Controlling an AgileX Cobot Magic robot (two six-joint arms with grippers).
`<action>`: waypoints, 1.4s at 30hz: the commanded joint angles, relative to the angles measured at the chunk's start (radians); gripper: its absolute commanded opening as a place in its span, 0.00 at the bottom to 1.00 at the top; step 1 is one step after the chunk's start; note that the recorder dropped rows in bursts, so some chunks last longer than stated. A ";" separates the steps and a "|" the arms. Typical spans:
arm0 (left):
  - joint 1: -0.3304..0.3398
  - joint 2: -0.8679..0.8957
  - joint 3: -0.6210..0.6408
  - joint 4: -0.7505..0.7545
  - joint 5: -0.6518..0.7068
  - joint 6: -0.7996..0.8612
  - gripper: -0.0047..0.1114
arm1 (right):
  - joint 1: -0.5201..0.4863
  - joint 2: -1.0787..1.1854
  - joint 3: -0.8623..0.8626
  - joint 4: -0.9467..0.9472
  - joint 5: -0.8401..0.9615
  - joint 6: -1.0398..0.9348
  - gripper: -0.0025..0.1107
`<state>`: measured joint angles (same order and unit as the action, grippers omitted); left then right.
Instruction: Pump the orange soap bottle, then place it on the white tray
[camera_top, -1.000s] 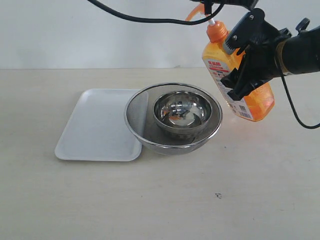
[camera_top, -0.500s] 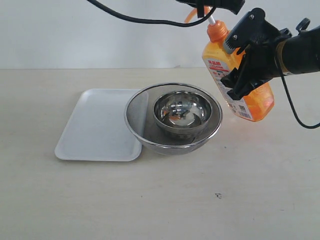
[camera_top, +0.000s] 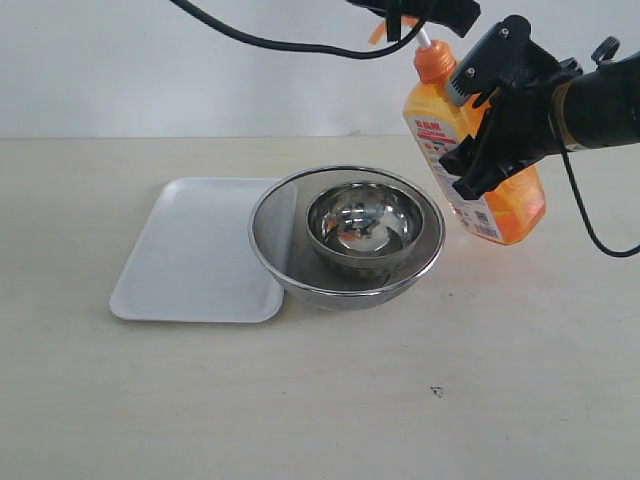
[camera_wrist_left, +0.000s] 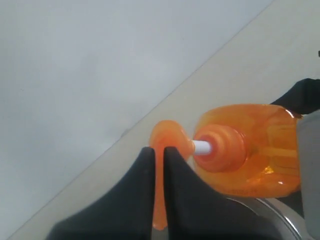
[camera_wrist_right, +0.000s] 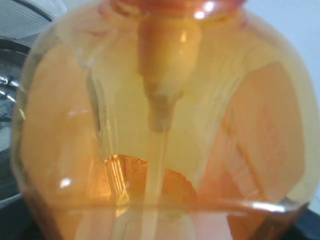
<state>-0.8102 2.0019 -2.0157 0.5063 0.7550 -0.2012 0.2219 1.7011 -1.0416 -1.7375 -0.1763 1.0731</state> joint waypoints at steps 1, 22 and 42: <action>0.025 -0.046 0.002 -0.167 -0.029 0.116 0.08 | -0.003 -0.014 -0.017 0.008 0.006 -0.007 0.02; 0.101 -0.005 0.002 -0.352 -0.107 0.271 0.08 | -0.003 -0.014 -0.017 0.008 -0.021 -0.001 0.02; 0.101 0.029 0.002 -0.355 -0.086 0.271 0.08 | -0.003 -0.014 -0.017 0.010 -0.052 0.002 0.02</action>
<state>-0.7081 2.0224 -2.0157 0.1632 0.6319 0.0652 0.2219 1.7035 -1.0416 -1.7436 -0.2209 1.0794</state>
